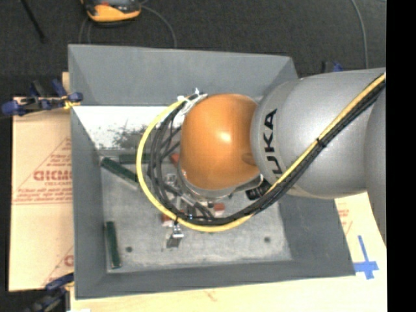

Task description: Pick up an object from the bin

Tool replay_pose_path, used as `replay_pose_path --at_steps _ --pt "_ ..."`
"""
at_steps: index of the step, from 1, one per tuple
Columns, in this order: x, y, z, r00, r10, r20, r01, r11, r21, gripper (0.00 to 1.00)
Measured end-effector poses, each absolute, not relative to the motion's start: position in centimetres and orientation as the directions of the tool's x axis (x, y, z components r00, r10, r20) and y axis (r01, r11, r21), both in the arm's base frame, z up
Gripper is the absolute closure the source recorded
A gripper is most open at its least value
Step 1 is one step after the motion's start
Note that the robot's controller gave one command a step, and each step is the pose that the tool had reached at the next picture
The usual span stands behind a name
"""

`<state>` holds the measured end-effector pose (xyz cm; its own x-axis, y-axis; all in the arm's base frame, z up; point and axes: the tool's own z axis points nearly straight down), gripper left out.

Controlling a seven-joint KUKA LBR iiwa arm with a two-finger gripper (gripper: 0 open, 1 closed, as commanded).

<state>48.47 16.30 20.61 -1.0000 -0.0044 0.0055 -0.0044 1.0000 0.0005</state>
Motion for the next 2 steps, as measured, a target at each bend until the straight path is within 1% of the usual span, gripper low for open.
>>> replay_pose_path --at_steps 1,2 --pt "48.7 16.2 21.0 -1.0 -0.001 -0.002 -0.001 1.0 0.002 0.0" --pt "50.4 12.4 16.9 -0.996 -0.087 -0.008 -0.087 0.996 0.001 0.0"
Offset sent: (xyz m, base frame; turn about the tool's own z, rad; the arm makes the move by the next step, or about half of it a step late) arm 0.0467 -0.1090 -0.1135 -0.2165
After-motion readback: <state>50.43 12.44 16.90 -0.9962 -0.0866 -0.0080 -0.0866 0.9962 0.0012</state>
